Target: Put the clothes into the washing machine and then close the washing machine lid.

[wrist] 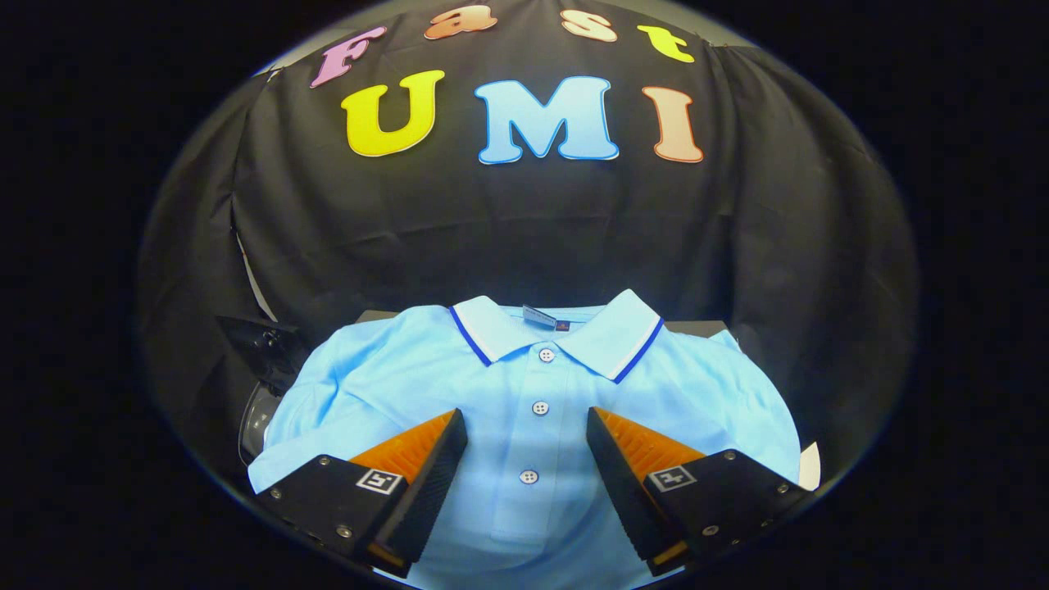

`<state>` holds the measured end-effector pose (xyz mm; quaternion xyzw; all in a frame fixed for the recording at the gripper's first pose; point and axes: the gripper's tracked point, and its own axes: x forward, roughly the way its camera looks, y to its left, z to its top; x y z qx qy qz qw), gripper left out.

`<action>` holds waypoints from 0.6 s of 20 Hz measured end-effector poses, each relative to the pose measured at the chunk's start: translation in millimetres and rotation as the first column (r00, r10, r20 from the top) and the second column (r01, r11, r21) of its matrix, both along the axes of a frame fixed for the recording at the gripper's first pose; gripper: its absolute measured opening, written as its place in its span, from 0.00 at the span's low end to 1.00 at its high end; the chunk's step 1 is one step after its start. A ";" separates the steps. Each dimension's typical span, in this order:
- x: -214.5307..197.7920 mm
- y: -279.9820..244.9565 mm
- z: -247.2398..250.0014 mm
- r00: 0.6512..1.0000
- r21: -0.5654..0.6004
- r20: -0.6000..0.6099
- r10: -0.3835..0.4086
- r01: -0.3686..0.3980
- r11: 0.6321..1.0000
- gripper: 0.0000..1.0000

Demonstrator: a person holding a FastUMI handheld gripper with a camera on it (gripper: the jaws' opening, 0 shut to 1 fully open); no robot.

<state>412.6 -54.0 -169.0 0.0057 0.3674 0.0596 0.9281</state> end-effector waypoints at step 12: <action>-0.7 4.9 7.3 0.999 0.140 0.031 0.044 -0.048 0.989 0.01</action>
